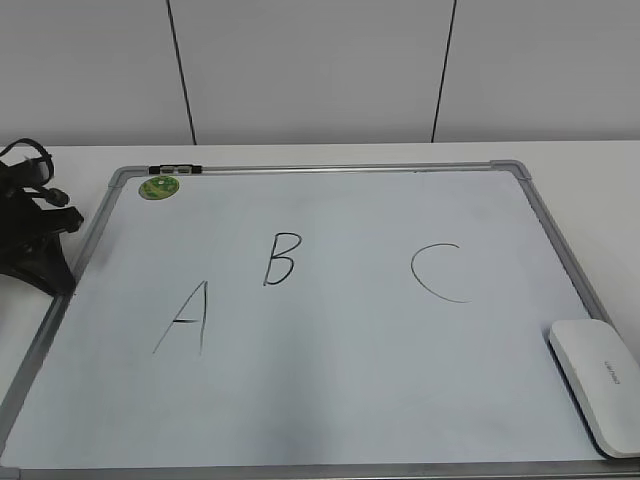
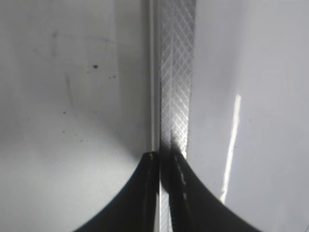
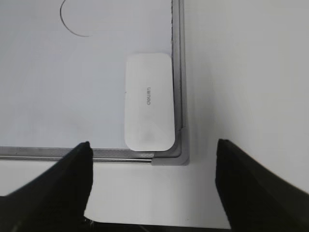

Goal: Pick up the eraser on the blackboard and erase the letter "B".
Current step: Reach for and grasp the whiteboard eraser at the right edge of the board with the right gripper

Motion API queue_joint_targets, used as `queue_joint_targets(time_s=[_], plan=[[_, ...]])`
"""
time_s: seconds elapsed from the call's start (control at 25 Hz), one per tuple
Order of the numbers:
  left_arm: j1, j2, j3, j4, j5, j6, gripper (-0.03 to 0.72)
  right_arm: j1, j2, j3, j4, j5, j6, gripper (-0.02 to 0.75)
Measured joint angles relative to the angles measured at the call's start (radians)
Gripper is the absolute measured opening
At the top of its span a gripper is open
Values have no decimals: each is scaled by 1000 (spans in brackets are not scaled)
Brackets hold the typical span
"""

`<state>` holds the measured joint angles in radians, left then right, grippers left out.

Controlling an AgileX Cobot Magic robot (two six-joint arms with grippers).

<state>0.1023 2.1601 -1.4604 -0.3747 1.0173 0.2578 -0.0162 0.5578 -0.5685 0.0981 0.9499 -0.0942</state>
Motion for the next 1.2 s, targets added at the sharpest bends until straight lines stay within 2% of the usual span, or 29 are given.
queue_joint_targets(time_s=[0.24, 0.6, 0.72, 0.92, 1.04, 1.2], plan=[[0, 0, 0, 0, 2, 0, 29, 0, 280, -1, 117, -34, -100, 575], [0, 0, -1, 0, 2, 0, 29, 0, 572, -92, 109, -85, -102, 564], [0, 0, -1, 0, 2, 0, 29, 30, 635, -111, 69, -97, -73, 564], [0, 0, -1, 0, 2, 0, 29, 129, 704, -117, -92, -126, 84, 564], [0, 0, -1, 0, 2, 0, 29, 140, 726, -117, -98, -165, 109, 566], [0, 0, -1, 0, 2, 0, 29, 140, 755, -117, -98, -205, 116, 651]])
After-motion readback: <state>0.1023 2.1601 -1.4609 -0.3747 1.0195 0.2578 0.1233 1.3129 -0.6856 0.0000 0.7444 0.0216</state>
